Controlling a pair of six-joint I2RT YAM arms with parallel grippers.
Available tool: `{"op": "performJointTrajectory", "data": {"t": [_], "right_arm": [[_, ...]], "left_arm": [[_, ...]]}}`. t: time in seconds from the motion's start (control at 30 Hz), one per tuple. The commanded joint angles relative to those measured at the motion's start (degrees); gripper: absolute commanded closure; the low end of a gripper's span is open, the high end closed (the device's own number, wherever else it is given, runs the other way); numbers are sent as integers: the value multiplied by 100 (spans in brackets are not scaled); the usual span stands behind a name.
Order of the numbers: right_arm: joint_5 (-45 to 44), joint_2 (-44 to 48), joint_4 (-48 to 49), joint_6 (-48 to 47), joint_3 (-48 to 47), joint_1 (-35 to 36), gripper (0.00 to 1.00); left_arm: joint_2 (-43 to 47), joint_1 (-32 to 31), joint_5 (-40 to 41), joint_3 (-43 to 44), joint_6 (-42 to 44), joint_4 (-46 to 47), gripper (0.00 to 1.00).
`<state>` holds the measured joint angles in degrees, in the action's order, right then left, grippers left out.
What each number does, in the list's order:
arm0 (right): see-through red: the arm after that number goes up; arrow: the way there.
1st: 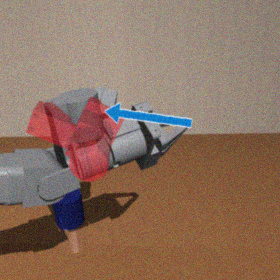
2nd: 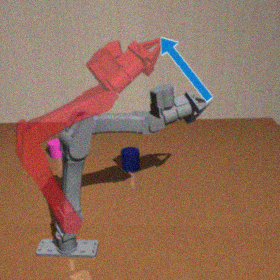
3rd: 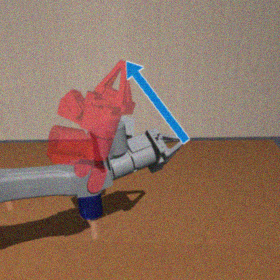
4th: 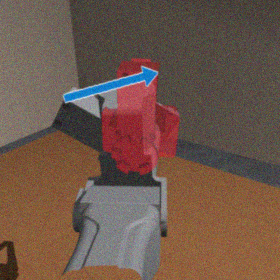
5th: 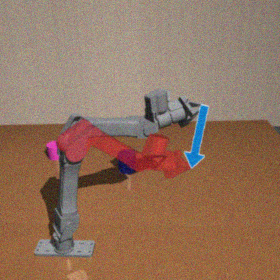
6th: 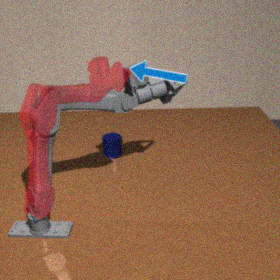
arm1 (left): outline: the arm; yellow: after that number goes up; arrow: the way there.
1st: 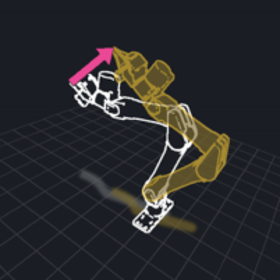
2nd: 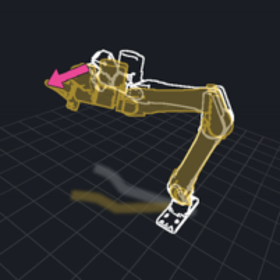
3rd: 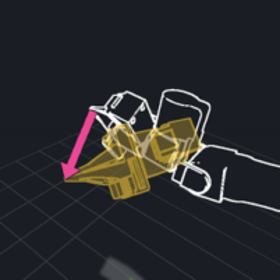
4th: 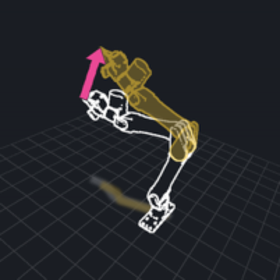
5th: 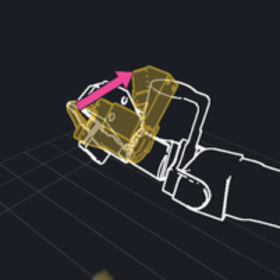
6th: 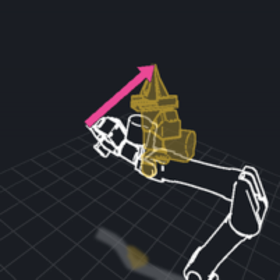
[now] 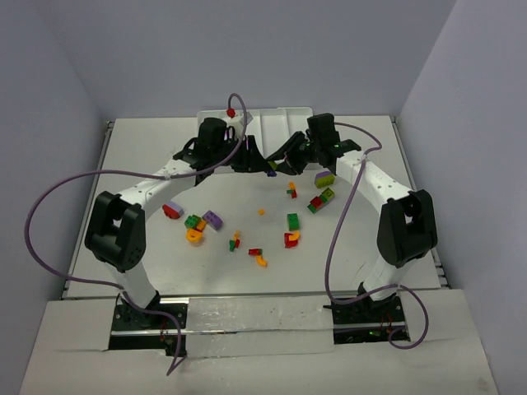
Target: Sort the legos into containers by color
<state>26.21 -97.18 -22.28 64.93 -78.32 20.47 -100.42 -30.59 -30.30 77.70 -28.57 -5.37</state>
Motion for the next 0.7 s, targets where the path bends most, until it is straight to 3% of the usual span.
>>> {"op": "performJointTrajectory", "data": {"t": [0.0, 0.07, 0.1, 0.27, 0.47, 0.67], "right_arm": [[-61, 281, 59, 39, -23, -47, 100], [-94, 249, 58, 8, -72, -133, 100], [-110, 223, 43, -20, -109, -194, 100], [-199, 123, -57, -252, -350, -673, 100], [-257, -46, 110, -703, -668, -1017, 100], [-1104, -1029, -723, -2504, -2324, -1036, 100]], "left_arm": [[45, -19, -403, -68, -91, 415, 81], [87, -18, -470, -218, -105, 454, 98], [127, -18, -506, -307, -105, 460, 100], [523, 12, -597, -920, -35, 621, 100], [873, 138, -348, -1206, 482, 129, 100], [939, 671, 1228, -512, 1449, -667, 100]]}}
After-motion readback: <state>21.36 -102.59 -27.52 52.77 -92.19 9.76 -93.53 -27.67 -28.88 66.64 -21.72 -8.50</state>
